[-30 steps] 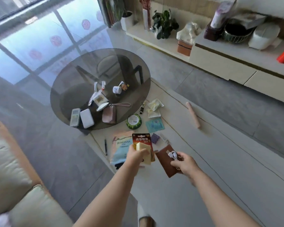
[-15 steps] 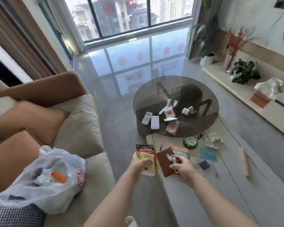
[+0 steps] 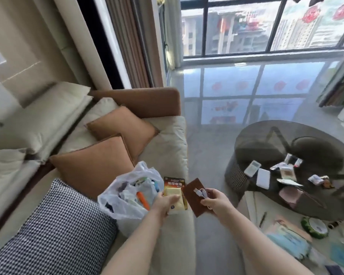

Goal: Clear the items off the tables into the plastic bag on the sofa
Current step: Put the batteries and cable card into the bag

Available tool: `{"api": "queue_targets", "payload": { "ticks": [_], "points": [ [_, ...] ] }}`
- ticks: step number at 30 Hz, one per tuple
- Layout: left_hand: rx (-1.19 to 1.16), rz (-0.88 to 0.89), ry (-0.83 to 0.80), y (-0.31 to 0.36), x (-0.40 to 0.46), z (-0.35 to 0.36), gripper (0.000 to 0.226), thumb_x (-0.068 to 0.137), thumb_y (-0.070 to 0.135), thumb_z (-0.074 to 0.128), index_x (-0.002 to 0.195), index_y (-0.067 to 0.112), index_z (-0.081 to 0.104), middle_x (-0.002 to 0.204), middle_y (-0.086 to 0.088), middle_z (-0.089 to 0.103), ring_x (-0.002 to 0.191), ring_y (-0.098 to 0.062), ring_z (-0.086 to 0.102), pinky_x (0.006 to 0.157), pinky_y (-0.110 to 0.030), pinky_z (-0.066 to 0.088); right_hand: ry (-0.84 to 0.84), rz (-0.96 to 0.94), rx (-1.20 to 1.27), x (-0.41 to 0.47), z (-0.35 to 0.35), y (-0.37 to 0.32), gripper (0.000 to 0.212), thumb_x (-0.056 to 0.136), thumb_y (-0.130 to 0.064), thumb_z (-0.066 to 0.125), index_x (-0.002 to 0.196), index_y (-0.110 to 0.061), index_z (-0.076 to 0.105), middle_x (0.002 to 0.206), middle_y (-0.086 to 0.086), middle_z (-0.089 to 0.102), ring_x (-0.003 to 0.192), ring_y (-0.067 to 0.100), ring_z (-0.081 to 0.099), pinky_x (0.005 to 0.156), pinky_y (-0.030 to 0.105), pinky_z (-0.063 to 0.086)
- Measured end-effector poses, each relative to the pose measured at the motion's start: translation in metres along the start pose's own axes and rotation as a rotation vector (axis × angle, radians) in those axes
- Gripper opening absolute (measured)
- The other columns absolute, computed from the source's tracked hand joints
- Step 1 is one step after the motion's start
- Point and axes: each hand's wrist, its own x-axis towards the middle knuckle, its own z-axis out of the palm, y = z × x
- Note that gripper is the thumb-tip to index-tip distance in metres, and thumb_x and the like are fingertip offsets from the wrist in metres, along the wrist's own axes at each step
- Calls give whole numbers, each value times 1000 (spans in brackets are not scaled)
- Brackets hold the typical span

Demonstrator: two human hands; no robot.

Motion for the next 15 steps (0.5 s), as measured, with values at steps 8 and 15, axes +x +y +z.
{"api": "queue_targets", "payload": {
  "ticks": [8,15],
  "points": [
    [-75,-54,228,14,29,-99,26,87,8,57,113,5,57,94,-15,65,77,-27,62,61,-30,51,-62,81,-88,45,111,1,39,82,18,39,103,-6,62,89,13,64,78,24,61,68,39,58],
    [-75,-97,446,28,68,-157,18,87,10,51,102,0,54,94,-18,52,86,-27,52,75,-37,42,-75,202,-272,96,175,3,21,88,8,43,93,-7,56,94,16,60,86,28,58,62,40,56]
  ]
}}
